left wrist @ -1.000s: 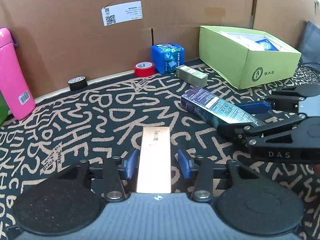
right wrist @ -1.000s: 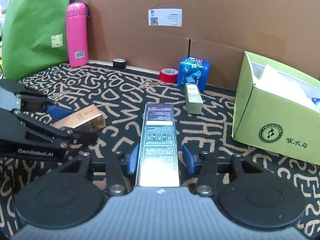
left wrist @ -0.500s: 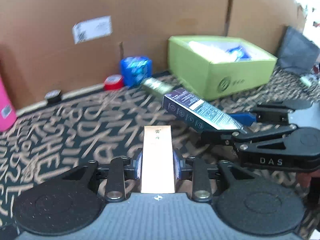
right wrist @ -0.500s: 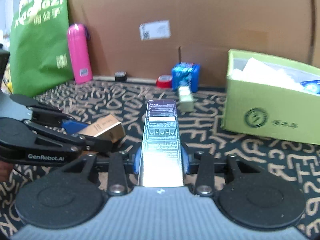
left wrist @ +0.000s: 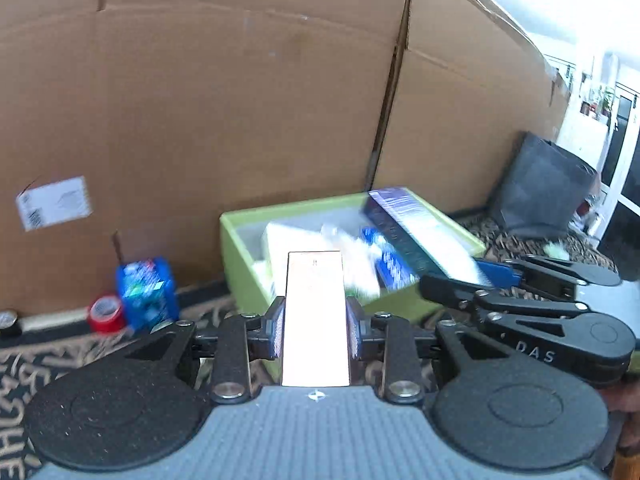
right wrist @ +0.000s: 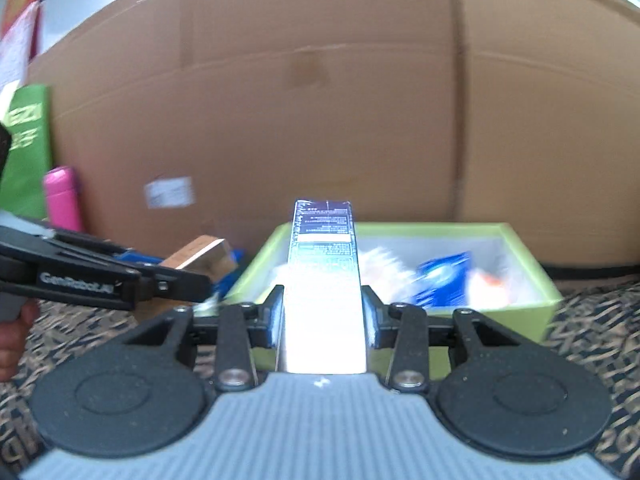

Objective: Organize objects
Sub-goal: 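Carry the copper and silver boxes into the lime-green box and open both tools, then move both tools back over the mat toward the tape rolls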

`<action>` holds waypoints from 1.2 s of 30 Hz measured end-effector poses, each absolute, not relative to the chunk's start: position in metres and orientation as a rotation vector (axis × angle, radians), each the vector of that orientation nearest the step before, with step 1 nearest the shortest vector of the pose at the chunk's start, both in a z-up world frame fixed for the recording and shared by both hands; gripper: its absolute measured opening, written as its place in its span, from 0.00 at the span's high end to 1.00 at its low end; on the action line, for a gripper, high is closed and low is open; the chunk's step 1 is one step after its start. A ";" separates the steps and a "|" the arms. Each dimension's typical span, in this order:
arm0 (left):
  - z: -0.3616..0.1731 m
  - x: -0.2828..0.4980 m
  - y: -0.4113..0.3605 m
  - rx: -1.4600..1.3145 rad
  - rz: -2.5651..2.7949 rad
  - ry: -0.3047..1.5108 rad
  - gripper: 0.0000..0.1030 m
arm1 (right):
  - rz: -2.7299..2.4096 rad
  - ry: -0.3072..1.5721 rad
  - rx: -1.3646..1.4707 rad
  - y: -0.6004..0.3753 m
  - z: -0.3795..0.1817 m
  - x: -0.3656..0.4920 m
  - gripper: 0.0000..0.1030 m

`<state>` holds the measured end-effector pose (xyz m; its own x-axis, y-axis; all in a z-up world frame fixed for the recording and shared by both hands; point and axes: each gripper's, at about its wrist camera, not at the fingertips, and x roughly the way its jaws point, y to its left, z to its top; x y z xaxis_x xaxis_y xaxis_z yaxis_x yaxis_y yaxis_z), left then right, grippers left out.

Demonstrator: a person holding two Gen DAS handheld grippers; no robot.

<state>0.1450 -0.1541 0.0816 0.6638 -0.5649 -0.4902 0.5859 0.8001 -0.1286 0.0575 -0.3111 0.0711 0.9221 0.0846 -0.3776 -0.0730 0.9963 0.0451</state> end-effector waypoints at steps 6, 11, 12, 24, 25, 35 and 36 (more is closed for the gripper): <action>0.086 0.184 -0.192 0.019 -0.602 0.556 0.69 | -0.045 0.390 0.024 -0.367 0.078 0.092 0.63; 0.079 0.210 -0.213 0.036 -0.563 0.577 0.69 | -0.111 0.412 0.006 -0.392 0.068 0.128 0.63; 0.077 0.213 -0.217 0.039 -0.561 0.581 0.69 | -0.121 0.417 0.004 -0.397 0.066 0.135 0.63; 0.058 0.224 -0.225 0.023 -0.548 0.585 0.19 | -0.144 0.490 -0.014 -0.421 0.026 0.169 0.52; 0.058 0.219 -0.221 0.013 -0.544 0.558 0.18 | -0.142 0.466 -0.022 -0.420 0.026 0.163 0.45; 0.075 0.181 -0.195 0.006 -0.516 0.517 0.08 | -0.120 0.284 0.005 -0.389 0.057 0.097 0.00; 0.076 0.175 -0.191 0.008 -0.509 0.515 0.08 | -0.104 0.274 0.009 -0.383 0.058 0.089 0.00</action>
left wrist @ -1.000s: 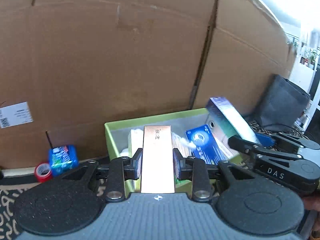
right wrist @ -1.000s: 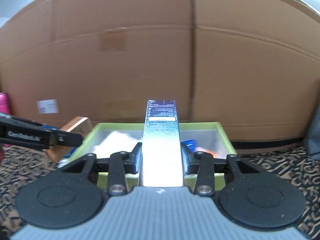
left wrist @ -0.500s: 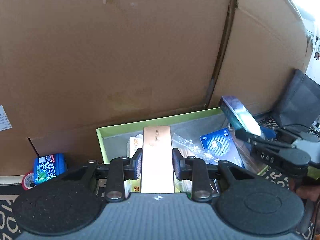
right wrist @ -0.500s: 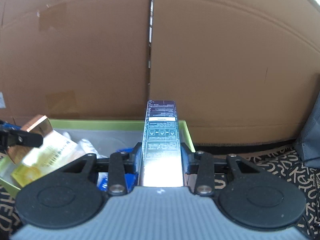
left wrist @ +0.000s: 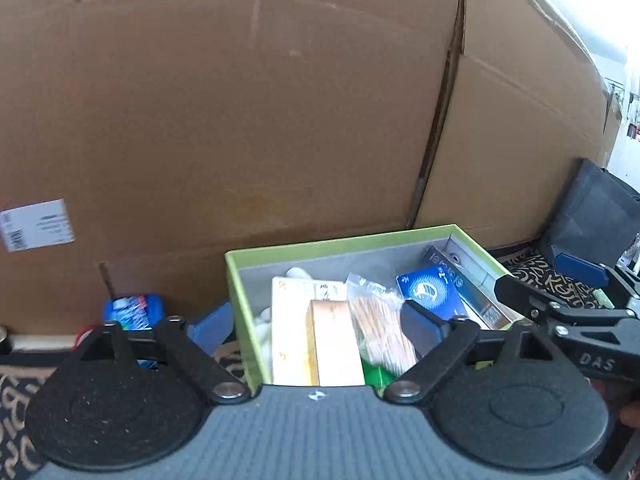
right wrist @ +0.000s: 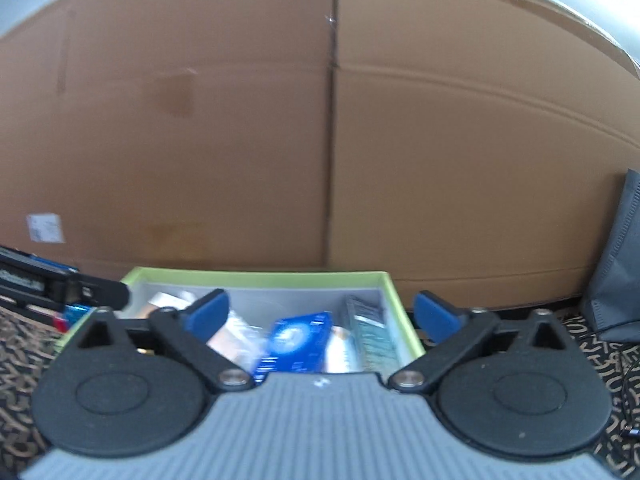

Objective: Organize objects
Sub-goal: 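Move both tools back over the mat toward the tape rolls, then grasp the red tape roll with the left tool while the right tool grasps the small olive box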

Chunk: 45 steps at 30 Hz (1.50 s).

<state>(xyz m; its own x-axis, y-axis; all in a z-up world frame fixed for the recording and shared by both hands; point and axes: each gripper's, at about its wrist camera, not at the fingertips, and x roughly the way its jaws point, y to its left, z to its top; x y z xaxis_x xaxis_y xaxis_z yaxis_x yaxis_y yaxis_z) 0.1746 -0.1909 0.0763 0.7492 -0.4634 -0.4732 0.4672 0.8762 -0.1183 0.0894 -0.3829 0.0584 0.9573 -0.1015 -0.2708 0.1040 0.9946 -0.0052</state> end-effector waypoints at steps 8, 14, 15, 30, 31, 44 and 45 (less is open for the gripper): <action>0.057 0.132 -0.149 0.126 -0.325 0.491 0.07 | 0.027 0.311 0.004 -0.333 0.054 0.055 0.00; 0.032 0.118 -0.104 0.096 -0.219 0.538 0.07 | 0.129 0.397 -0.011 -0.280 0.035 0.046 0.00; 0.030 0.117 -0.099 0.097 -0.202 0.543 0.07 | 0.143 0.411 -0.017 -0.273 0.031 0.046 0.00; 0.006 0.121 -0.029 0.044 -0.111 0.594 0.07 | 0.274 0.518 -0.043 -0.179 0.009 0.063 0.00; 0.006 0.122 -0.024 0.035 -0.117 0.590 0.07 | 0.281 0.520 -0.049 -0.173 0.009 0.065 0.00; -0.001 0.139 0.034 -0.092 -0.148 0.624 0.07 | 0.239 0.556 -0.126 -0.126 -0.003 0.133 0.22; -0.001 0.140 0.036 -0.089 -0.145 0.625 0.07 | 0.231 0.555 -0.142 -0.122 -0.005 0.139 0.23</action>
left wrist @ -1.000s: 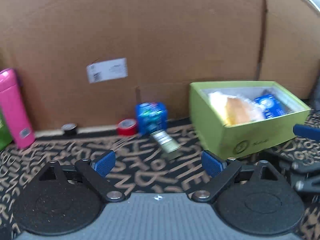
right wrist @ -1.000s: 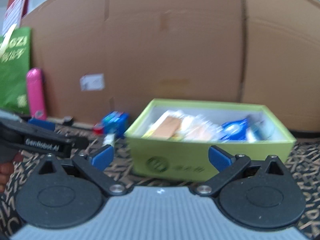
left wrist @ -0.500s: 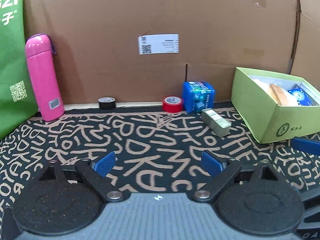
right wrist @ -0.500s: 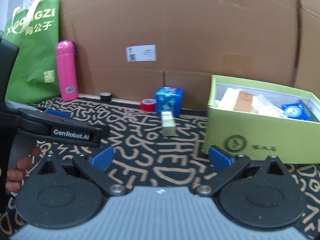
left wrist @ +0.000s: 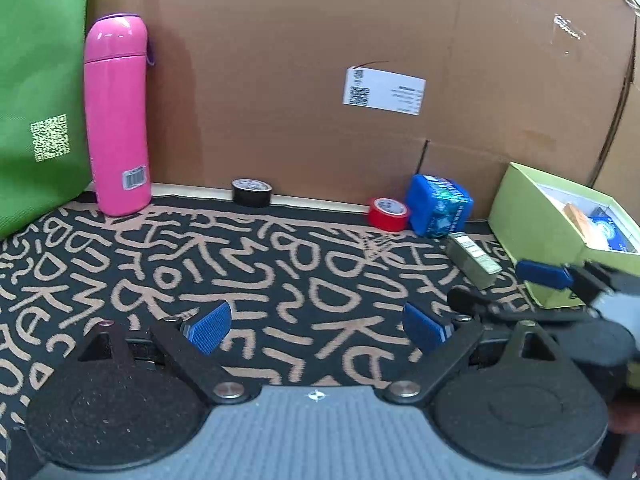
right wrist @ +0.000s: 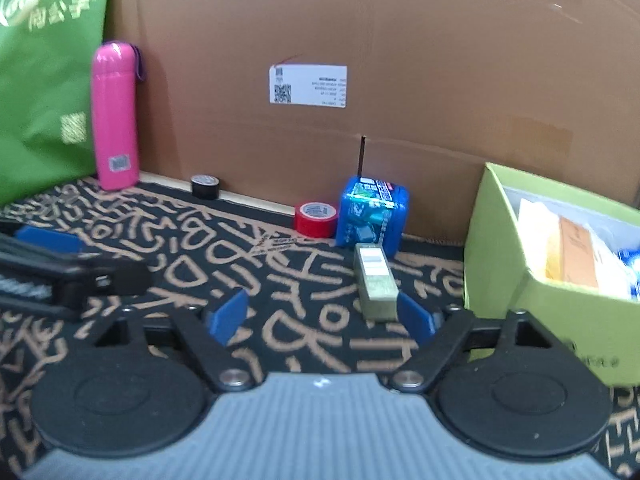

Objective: Organize objects
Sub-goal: 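Grasp the red tape roll with the left tool while the right tool grasps the small olive box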

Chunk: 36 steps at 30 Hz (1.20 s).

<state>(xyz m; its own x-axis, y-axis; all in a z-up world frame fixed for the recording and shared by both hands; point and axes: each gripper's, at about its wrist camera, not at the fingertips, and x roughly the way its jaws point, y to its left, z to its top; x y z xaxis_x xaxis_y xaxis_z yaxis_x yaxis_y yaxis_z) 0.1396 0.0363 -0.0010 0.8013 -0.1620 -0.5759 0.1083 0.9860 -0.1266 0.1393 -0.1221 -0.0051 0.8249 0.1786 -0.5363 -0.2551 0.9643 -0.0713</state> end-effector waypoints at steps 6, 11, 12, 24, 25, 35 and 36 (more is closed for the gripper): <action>0.002 0.149 0.045 -0.101 -0.161 0.628 0.07 | 0.152 0.574 -0.174 -0.115 -0.018 0.176 0.42; 0.011 0.170 0.033 -0.048 -0.213 0.616 0.07 | 0.090 0.578 -0.219 -0.114 -0.025 0.190 0.57; 0.012 0.177 0.029 -0.033 -0.224 0.614 0.07 | 0.090 0.583 -0.225 -0.116 -0.026 0.191 0.69; -0.010 0.267 -0.015 0.020 -0.295 0.669 0.23 | 0.165 0.592 -0.166 -0.125 -0.022 0.178 0.78; -0.011 0.272 -0.018 0.026 -0.299 0.667 0.26 | 0.183 0.589 -0.162 -0.127 -0.019 0.172 0.78; -0.024 0.302 -0.039 0.042 -0.330 0.679 0.28 | 0.255 0.566 -0.149 -0.128 -0.007 0.147 0.78; -0.026 0.304 -0.041 0.043 -0.329 0.683 0.28 | 0.261 0.571 -0.140 -0.128 -0.007 0.148 0.78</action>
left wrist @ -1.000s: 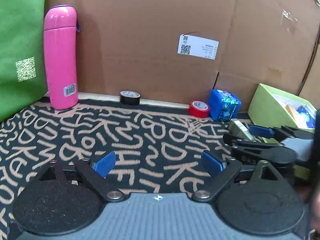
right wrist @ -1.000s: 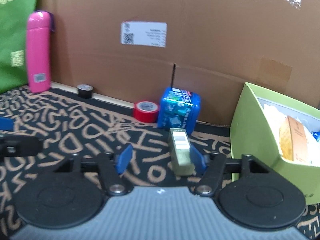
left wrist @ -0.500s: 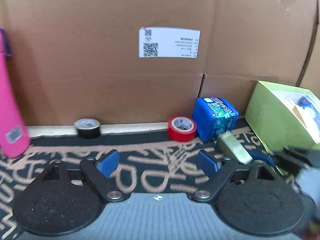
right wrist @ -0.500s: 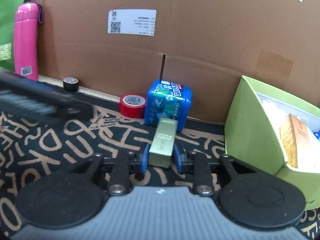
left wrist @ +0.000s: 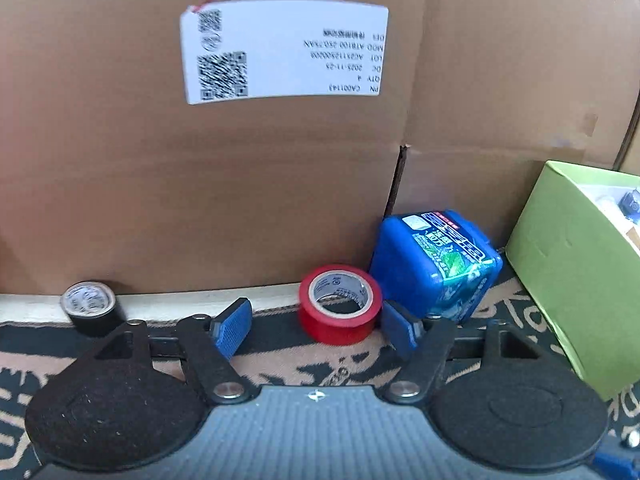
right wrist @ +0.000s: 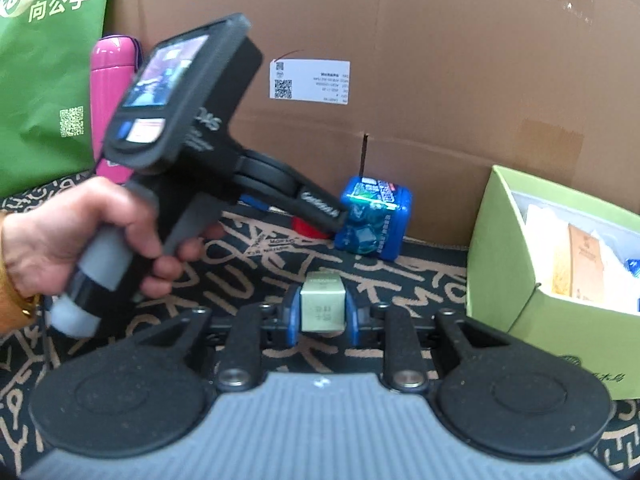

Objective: Organize objects
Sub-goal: 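Grasp the red tape roll with the left tool while the right tool grasps the small olive box, then carry the red tape and olive box into the lime-green box and open both tools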

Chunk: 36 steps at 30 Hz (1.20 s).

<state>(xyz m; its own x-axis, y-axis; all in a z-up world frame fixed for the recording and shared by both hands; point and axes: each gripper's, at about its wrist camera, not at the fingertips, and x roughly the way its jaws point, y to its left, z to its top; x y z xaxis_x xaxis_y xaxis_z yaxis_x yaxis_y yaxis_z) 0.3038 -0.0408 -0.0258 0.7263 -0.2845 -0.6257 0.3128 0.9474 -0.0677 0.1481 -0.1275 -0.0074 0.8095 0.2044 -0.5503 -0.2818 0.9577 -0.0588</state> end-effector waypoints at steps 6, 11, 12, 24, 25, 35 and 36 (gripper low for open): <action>-0.027 0.306 -0.050 0.085 -0.345 0.664 0.52 | 0.263 0.598 -0.106 -0.129 -0.014 0.150 0.78; -0.022 0.288 -0.043 0.088 -0.353 0.677 0.52 | 0.274 0.615 -0.088 -0.131 -0.018 0.152 0.78; -0.020 0.282 -0.040 0.084 -0.355 0.681 0.53 | 0.277 0.624 -0.090 -0.132 -0.019 0.153 0.78; 0.000 0.152 0.010 0.122 -0.433 0.733 0.53 | 0.317 0.651 -0.077 -0.145 -0.016 0.108 0.78; 0.001 0.158 0.006 0.118 -0.446 0.737 0.53 | 0.313 0.657 -0.072 -0.149 -0.017 0.097 0.78; -0.008 0.100 -0.031 0.212 -0.447 0.707 0.35 | 0.302 0.675 -0.097 -0.165 -0.015 0.039 0.78; -0.008 0.100 -0.031 0.208 -0.448 0.709 0.35 | 0.307 0.674 -0.098 -0.165 -0.015 0.039 0.78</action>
